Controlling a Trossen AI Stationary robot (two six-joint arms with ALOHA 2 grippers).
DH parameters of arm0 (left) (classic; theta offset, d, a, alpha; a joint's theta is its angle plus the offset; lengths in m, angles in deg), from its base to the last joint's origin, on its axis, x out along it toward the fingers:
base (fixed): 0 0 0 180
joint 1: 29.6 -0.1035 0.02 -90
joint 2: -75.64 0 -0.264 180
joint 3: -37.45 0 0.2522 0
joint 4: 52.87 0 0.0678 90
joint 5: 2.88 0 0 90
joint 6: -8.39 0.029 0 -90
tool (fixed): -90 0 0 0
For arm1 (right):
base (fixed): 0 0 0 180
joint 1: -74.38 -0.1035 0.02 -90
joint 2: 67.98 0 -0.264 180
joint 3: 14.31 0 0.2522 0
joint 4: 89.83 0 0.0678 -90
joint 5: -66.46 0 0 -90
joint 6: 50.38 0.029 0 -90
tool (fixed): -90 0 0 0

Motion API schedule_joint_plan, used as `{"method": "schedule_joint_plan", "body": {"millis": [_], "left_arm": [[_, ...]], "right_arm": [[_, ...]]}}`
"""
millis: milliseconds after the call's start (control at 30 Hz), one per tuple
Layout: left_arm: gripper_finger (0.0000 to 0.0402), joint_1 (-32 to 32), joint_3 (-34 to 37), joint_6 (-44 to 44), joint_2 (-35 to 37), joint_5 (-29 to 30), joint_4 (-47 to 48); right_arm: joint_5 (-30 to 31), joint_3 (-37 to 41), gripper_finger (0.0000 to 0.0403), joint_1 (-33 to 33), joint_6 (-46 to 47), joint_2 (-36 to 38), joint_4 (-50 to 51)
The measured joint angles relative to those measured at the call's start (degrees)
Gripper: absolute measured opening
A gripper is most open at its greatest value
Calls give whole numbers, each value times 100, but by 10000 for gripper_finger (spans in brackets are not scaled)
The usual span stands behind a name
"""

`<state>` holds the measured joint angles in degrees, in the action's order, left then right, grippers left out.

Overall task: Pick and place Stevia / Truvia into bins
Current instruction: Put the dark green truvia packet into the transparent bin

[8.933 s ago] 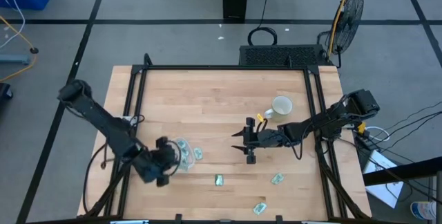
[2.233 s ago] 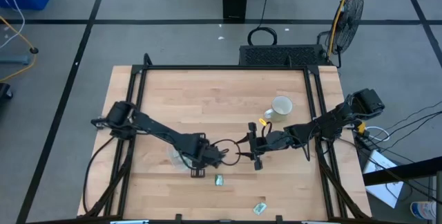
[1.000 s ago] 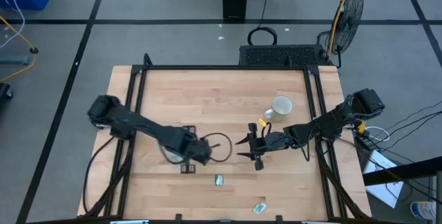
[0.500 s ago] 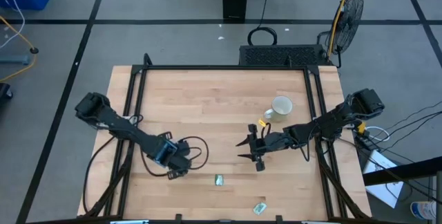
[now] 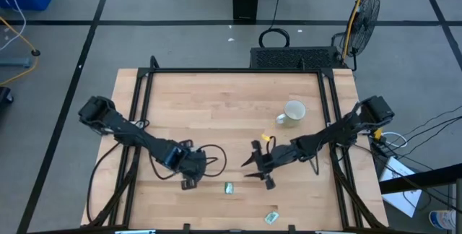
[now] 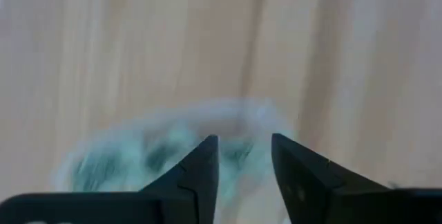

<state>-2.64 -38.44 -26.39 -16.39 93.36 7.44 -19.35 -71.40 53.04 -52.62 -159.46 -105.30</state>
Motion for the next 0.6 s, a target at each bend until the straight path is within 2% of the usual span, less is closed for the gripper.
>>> {"method": "schedule_joint_plan", "body": {"millis": [167, 300, 433, 600], "left_arm": [[143, -20, -16, 583, 67, 16, -1170], [131, -57, -21, 1017, -52, 167, -1888], [127, -130, -2, 1533, -408, 143, -2372], [129, -157, -9, 2081, -628, 151, -2690]], "right_arm": [[-8, -842, 174, -134, 3, -599, 899], [5, -1270, 174, -235, 43, -651, 2310], [-1, -1381, 173, -500, 945, -334, 3280], [-130, -1382, 168, -1388, 1865, -101, 4057]]}}
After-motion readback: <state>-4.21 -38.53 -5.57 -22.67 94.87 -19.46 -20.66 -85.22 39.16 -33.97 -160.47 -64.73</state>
